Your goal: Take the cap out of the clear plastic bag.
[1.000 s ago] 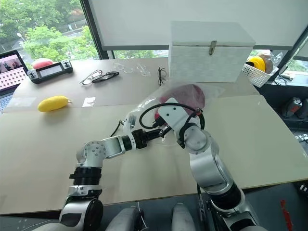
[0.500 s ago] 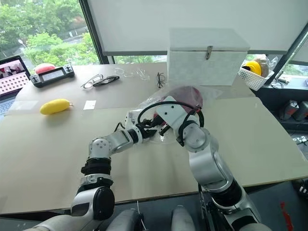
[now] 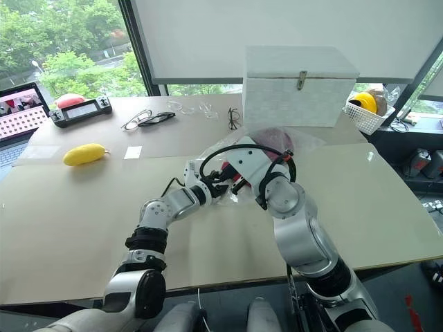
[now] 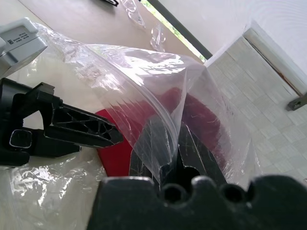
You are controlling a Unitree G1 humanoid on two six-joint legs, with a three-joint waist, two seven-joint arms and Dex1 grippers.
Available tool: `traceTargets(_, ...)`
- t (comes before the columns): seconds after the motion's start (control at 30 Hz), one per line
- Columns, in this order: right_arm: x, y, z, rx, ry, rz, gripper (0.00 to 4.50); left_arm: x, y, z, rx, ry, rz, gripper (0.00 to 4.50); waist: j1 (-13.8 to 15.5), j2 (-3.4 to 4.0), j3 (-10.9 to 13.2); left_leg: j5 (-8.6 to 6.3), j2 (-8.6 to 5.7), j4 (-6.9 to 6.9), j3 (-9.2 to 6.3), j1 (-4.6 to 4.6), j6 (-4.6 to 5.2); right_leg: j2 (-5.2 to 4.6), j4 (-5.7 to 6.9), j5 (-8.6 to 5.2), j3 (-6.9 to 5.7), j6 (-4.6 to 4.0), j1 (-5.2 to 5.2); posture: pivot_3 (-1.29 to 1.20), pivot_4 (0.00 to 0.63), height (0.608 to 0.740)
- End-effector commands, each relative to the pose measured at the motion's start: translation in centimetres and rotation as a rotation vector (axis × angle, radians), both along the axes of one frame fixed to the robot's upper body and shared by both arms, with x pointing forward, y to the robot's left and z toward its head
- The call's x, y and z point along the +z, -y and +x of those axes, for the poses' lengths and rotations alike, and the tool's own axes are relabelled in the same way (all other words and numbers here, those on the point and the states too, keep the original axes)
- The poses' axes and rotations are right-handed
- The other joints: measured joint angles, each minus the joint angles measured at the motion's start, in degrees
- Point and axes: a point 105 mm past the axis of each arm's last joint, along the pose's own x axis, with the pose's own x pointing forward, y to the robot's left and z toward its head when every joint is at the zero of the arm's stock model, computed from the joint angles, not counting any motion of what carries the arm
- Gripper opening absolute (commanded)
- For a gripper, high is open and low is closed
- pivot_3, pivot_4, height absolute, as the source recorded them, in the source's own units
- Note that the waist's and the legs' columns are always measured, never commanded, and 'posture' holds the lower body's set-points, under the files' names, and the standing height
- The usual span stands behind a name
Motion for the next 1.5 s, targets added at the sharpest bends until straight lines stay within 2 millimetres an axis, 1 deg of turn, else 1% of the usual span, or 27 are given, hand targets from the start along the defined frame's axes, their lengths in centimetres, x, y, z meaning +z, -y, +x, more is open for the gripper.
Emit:
traceTargets(0.03, 1.6, -0.3, -0.6, 0.014, 0.065, 0.015, 0.11, -0.4, 8.5, -2.5, -0.143, -0.1, -0.07, 4.5, 0.02, 0.0, 0.0, 0.0, 0.0, 0.0, -0.01, -0.01, -0.01, 0.0, 0.0, 0.0, -0.01, 0.0, 0.0, 0.0, 0.15, 0.74)
traceTargets(0.13, 1.5, -0.1, -0.7, 0.007, 0.06, 0.015, 0.11, -0.8, 8.9, -2.3, -0.144, -0.106, -0.067, 4.5, 0.04, 0.0, 0.0, -0.01, -0.01, 0.0, -0.02, -0.02, -0.01, -0.04, -0.03, -0.01, -0.06, 0.02, 0.01, 0.0, 0.15, 0.74)
traceTargets(0.17, 1.4, -0.1, -0.8, 0.004, 0.058, 0.014, 0.04, -0.8, 9.0, -2.3, -0.145, -0.109, -0.073, 4.24, 0.04, 0.0, 0.0, -0.01, -0.01, 0.0, -0.04, -0.04, -0.02, -0.06, -0.04, -0.02, -0.1, 0.02, 0.01, 0.0, 0.15, 0.74)
traceTargets(0.2, 1.4, 0.0, -0.8, 0.003, 0.057, 0.013, 0.0, -0.8, 9.1, -2.3, -0.146, -0.11, -0.078, 4.09, 0.04, 0.0, 0.0, -0.01, -0.02, 0.0, -0.06, -0.06, -0.02, -0.08, -0.04, -0.02, -0.13, 0.03, 0.01, 0.0, 0.15, 0.74)
traceTargets(0.23, 1.4, 0.0, -0.8, 0.001, 0.056, 0.013, 0.0, -0.7, 9.2, -2.2, -0.148, -0.107, -0.08, 3.81, 0.04, 0.0, 0.0, -0.01, -0.02, 0.0, -0.08, -0.09, -0.02, -0.1, -0.05, -0.03, -0.16, 0.04, -0.01, 0.0, 0.15, 0.74)
traceTargets(0.4, 1.3, 0.1, -0.8, -0.013, 0.055, 0.019, 0.0, -0.5, 9.5, -2.2, -0.159, -0.097, -0.093, 1.94, 0.1, 0.01, 0.0, 0.07, -0.08, 0.0, -0.3, -0.53, 0.12, -0.21, -0.09, -0.11, -0.42, 0.16, -0.34, 0.0, 0.15, 0.74)
traceTargets(0.43, 1.3, 0.1, -0.8, -0.014, 0.055, 0.02, 0.0, -0.5, 9.5, -2.2, -0.16, -0.094, -0.094, 1.71, 0.25, 0.01, -0.01, 0.14, -0.11, 0.0, -0.34, -0.74, 0.24, -0.24, -0.08, -0.11, -0.46, 0.16, -0.56, 0.0, 0.15, 0.74)
traceTargets(0.47, 1.3, 0.1, -0.8, -0.015, 0.056, 0.02, 0.0, -0.5, 9.5, -2.2, -0.163, -0.092, -0.093, 1.31, 0.35, 0.03, -0.02, 0.24, -0.14, 0.0, -0.36, -0.85, 0.4, -0.25, -0.08, -0.11, -0.48, 0.16, -0.68, 0.0, 0.15, 0.74)
traceTargets(0.6, 1.3, 0.2, -0.8, -0.019, 0.056, 0.022, 0.0, -0.4, 9.4, -2.1, -0.165, -0.09, -0.096, 0.05, 0.42, 0.04, -0.02, 0.23, -0.15, -0.01, -0.38, -0.86, 0.4, -0.29, -0.08, -0.12, -0.54, 0.18, -0.67, 0.0, 0.15, 0.74)
traceTargets(0.67, 1.3, 0.1, -0.9, -0.02, 0.057, 0.022, 0.0, -0.2, 9.4, -2.1, -0.17, -0.083, -0.102, 0.05, 0.27, 0.04, -0.02, 0.03, -0.1, -0.01, -0.4, -0.78, 0.05, -0.3, -0.09, -0.13, -0.62, 0.19, -0.53, 0.0, 0.15, 0.74)
traceTargets(0.73, 1.2, 0.1, -0.9, -0.021, 0.056, 0.024, 0.0, 0.4, 9.1, -2.0, -0.188, -0.06, -0.12, 0.05, 0.28, 0.04, -0.02, -0.01, -0.1, -0.01, -0.42, -0.79, -0.01, -0.32, -0.1, -0.13, -0.66, 0.2, -0.52, 0.0, 0.15, 0.74)
traceTargets(0.83, 1.2, 0.0, -0.9, -0.021, 0.057, 0.026, 0.0, 1.0, 8.0, -1.7, -0.195, -0.02, -0.122, 0.05, 0.51, 0.04, -0.02, 0.01, -0.13, -0.01, -0.48, -0.9, 0.02, -0.36, -0.12, -0.17, -0.72, 0.25, -0.6, 0.0, 0.15, 0.74)
traceTargets(0.87, 1.2, 0.0, -0.9, -0.021, 0.057, 0.027, 0.0, 1.2, 7.6, -1.7, -0.198, -0.012, -0.123, 0.05, 0.62, 0.04, -0.02, 0.11, -0.18, -0.01, -0.5, -1.08, 0.19, -0.38, -0.12, -0.17, -0.73, 0.26, -0.8, 0.0, 0.15, 0.74)
traceTargets(0.93, 1.1, 0.0, -0.8, -0.022, 0.056, 0.027, 0.0, 1.8, 6.1, -1.9, -0.226, 0.005, -0.147, 0.05, 0.74, 0.04, -0.01, 0.25, -0.21, -0.01, -0.52, -1.45, 0.42, -0.39, -0.1, -0.17, -0.74, 0.26, -1.13, 0.0, 0.15, 0.74)
traceTargets(1.0, 1.0, 0.0, -0.8, -0.022, 0.055, 0.027, 0.0, 2.5, 4.6, -2.3, -0.273, 0.044, -0.151, 0.05, 0.81, 0.03, 0.01, 0.26, -0.25, 0.0, -0.55, -1.8, 0.42, -0.39, -0.04, -0.17, -0.74, 0.26, -1.52, 0.0, 0.15, 0.74)
traceTargets(1.03, 1.0, 0.0, -0.8, -0.022, 0.055, 0.027, 0.0, 2.9, 3.7, -2.7, -0.296, 0.056, -0.158, 0.05, 0.76, 0.04, 0.02, 0.29, -0.3, 0.01, -0.54, -2.05, 0.39, -0.39, 0.06, -0.15, -0.71, 0.23, -1.92, 0.0, 0.15, 0.74)
traceTargets(1.07, 0.9, 0.0, -0.8, -0.022, 0.053, 0.027, 0.0, 3.4, 2.2, -3.0, -0.314, 0.069, -0.165, 0.05, 0.7, 0.04, 0.03, 0.33, -0.34, 0.01, -0.54, -2.24, 0.33, -0.38, 0.09, -0.08, -0.7, 0.11, -2.16, 0.0, 0.15, 0.74)
traceTargets(1.1, 0.8, 0.0, -0.8, -0.022, 0.052, 0.027, 0.0, 3.7, 1.2, -3.3, -0.325, 0.077, -0.169, 0.05, 0.62, 0.04, 0.03, 0.34, -0.38, 0.0, -0.54, -2.29, 0.29, -0.38, 0.12, 0.07, -0.7, -0.13, -2.23, 0.0, 0.15, 0.74)
traceTargets(1.13, 0.8, -0.1, -0.7, -0.021, 0.051, 0.027, 0.0, 4.4, -0.6, -3.7, -0.336, 0.106, -0.17, 0.05, 0.39, 0.06, 0.06, 0.39, -0.37, -0.03, -0.55, -2.29, 0.21, -0.37, 0.11, 0.24, -0.71, -0.42, -2.27, 0.0, 0.15, 0.74)
traceTargets(1.17, 0.7, -0.1, -0.7, -0.02, 0.049, 0.028, 0.0, 4.8, -2.0, -4.0, -0.339, 0.122, -0.174, 0.05, 0.03, 0.05, 0.13, 0.37, -0.37, -0.06, -0.53, -2.3, 0.21, -0.36, 0.1, 0.25, -0.71, -0.43, -2.33, 0.0, 0.15, 0.74)
traceTargets(1.23, 0.6, -0.1, -0.7, -0.018, 0.048, 0.028, 0.0, 5.4, -4.0, -4.6, -0.339, 0.147, -0.168, 0.05, -0.5, 0.09, 0.32, 0.31, -0.3, -0.12, -0.48, -2.32, 0.25, -0.31, 0.09, 0.25, -0.68, -0.46, -2.45, 0.0, 0.15, 0.74)
traceTargets(1.33, 0.5, -0.2, -0.6, -0.009, 0.046, 0.03, 0.0, 5.9, -7.7, -5.2, -0.289, 0.173, -0.183, 0.05, -0.45, 0.13, 0.39, 0.35, -0.28, -0.36, -0.47, -2.3, 0.19, -0.29, 0.1, 0.28, -0.69, -0.52, -2.58, 0.0, 0.15, 0.74)
traceTargets(1.43, 0.4, -0.4, -0.6, 0.0, 0.045, 0.034, 0.0, 6.1, -10.2, -5.7, -0.241, 0.194, -0.215, 0.05, -0.26, 0.15, 0.42, 0.4, -0.22, -0.44, -0.46, -2.24, 0.11, -0.25, 0.12, 0.33, -0.69, -0.61, -2.59, 0.0, 0.15, 0.74)
traceTargets(1.5, 0.4, -0.4, -0.7, 0.003, 0.045, 0.035, 0.0, 6.3, -11.0, -6.4, -0.247, 0.213, -0.231, 0.05, -0.11, 0.15, 0.43, 0.41, -0.22, -0.45, -0.46, -2.23, 0.1, -0.25, 0.11, 0.35, -0.69, -0.64, -2.58, 0.0, 0.15, 0.74)
